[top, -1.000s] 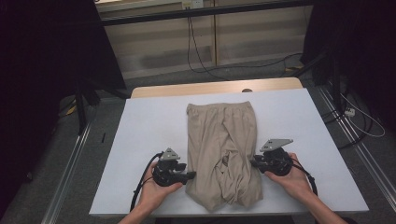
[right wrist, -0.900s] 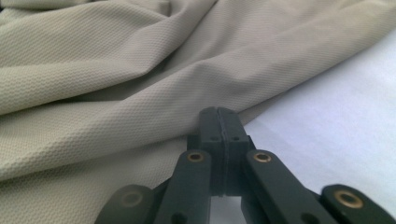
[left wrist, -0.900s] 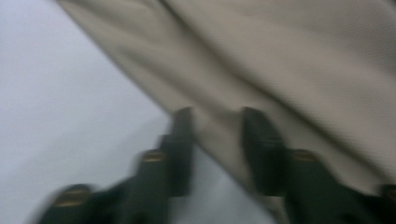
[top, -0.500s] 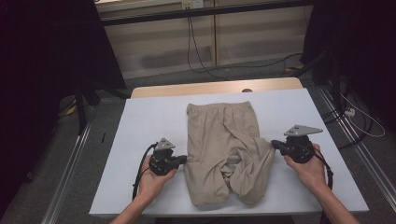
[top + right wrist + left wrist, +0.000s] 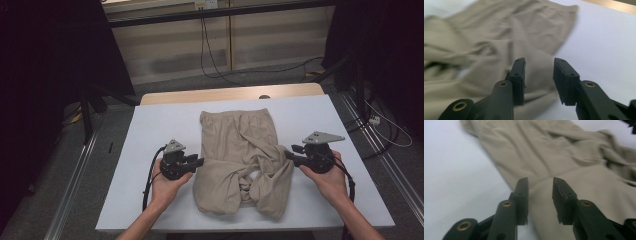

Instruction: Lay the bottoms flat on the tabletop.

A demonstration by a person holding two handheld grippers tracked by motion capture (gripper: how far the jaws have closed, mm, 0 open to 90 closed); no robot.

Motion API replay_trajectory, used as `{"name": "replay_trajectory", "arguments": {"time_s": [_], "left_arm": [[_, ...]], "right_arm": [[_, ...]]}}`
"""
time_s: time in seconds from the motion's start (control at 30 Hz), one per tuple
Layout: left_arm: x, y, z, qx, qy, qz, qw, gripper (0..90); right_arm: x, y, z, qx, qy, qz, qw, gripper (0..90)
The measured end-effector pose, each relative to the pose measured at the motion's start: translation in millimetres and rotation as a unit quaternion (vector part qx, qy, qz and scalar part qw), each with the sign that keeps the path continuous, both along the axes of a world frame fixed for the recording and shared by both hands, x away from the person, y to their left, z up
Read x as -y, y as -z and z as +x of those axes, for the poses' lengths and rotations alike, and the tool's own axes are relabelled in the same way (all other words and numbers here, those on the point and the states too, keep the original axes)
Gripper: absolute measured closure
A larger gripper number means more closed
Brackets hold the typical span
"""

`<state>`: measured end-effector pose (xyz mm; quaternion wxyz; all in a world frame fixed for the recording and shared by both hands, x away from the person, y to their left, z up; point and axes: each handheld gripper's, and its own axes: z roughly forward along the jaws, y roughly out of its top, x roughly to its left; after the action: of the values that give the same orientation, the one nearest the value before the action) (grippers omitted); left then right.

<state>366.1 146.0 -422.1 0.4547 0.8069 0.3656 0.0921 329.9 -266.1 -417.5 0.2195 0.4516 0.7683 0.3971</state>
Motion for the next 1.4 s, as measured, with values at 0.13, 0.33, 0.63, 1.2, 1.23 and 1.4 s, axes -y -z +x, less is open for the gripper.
{"name": "replay_trajectory", "arguments": {"time_s": [0.13,0.33,0.63,1.2,1.23,1.4], "left_arm": [[-1.0,-5.5,-33.7,0.012,0.036,-0.002,0.9993,56.8],[8.3,3.6,-75.3,0.019,0.09,0.017,0.9956,45.1],[53.4,25.1,-85.7,0.026,0.167,0.079,0.9825,21.4],[45.9,-41.8,-25.5,0.026,0.091,-0.038,0.9947,78.7],[45.4,-46.6,-21.4,0.029,0.085,-0.048,0.9948,78.7],[46.7,-62.3,0.4,0.028,0.064,-0.059,0.9958,78.7]], "right_arm": [[-22.1,-5.3,-28.8,0.0,-0.048,0.005,0.9988,62.1],[-57.5,-3.4,-63.0,-0.007,-0.118,0.012,0.9929,54.2],[-87.9,16.5,-67.2,-0.041,-0.167,-0.02,0.985,27.1],[-48.9,16.7,-50.5,-0.039,-0.114,-0.077,0.9897,75.7],[-41.8,15.7,-47.4,-0.037,-0.102,-0.071,0.9915,75.6],[-16.6,6.1,-38.4,0.001,-0.04,-0.089,0.9952,75.0]]}}
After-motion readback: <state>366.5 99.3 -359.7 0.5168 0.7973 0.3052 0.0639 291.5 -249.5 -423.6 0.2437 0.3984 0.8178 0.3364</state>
